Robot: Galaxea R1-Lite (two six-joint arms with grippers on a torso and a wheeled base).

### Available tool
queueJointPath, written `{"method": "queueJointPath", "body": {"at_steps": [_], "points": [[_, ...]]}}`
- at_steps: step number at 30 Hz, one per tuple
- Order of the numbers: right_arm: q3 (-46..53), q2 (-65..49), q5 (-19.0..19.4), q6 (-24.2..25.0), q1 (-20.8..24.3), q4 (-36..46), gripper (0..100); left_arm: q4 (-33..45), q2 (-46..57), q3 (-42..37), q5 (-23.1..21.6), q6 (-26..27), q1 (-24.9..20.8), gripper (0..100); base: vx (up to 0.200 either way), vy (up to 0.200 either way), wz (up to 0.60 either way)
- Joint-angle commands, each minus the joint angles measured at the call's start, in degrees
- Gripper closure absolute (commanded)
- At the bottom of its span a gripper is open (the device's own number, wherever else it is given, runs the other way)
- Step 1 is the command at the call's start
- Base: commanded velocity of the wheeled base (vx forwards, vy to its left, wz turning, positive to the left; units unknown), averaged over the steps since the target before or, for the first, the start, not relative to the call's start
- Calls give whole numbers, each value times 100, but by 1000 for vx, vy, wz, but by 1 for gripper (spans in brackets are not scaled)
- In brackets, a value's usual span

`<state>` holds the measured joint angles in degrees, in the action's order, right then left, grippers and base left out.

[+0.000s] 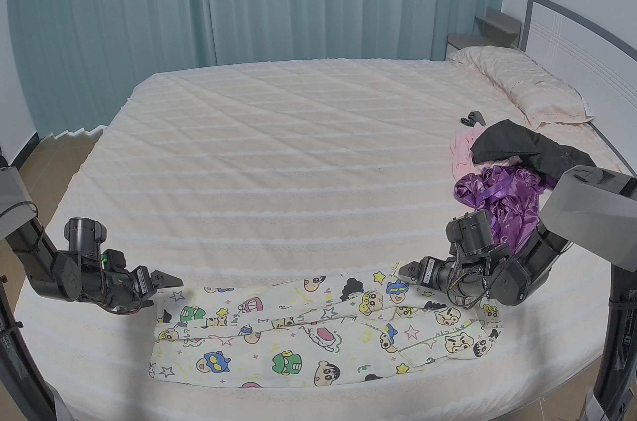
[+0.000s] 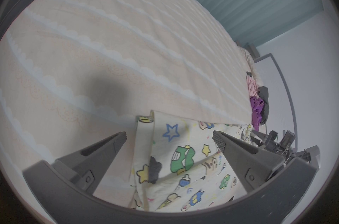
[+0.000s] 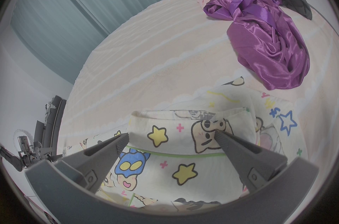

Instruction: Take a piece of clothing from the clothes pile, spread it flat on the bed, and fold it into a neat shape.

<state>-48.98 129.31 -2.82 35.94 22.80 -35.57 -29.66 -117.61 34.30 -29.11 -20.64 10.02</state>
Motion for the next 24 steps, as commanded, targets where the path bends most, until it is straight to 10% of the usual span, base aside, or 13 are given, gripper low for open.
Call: {"method": "queueJointPath", "body": {"at_steps": [1, 8, 9, 24], "points": [[-6, 16, 0, 1, -3, -2, 0, 4, -280, 15, 72, 95, -26, 0, 0, 0, 0], [-6, 7, 0, 1, -3, -2, 0, -5, -385, 59, 72, 104, -88, 0, 0, 0, 0], [-6, 7, 0, 1, -3, -2, 0, -14, -420, 85, 81, 104, -106, 100, 0, 0, 0], [-6, 25, 0, 1, -3, -11, 0, 30, -280, 305, 239, 16, -70, 100, 0, 0, 0]]}}
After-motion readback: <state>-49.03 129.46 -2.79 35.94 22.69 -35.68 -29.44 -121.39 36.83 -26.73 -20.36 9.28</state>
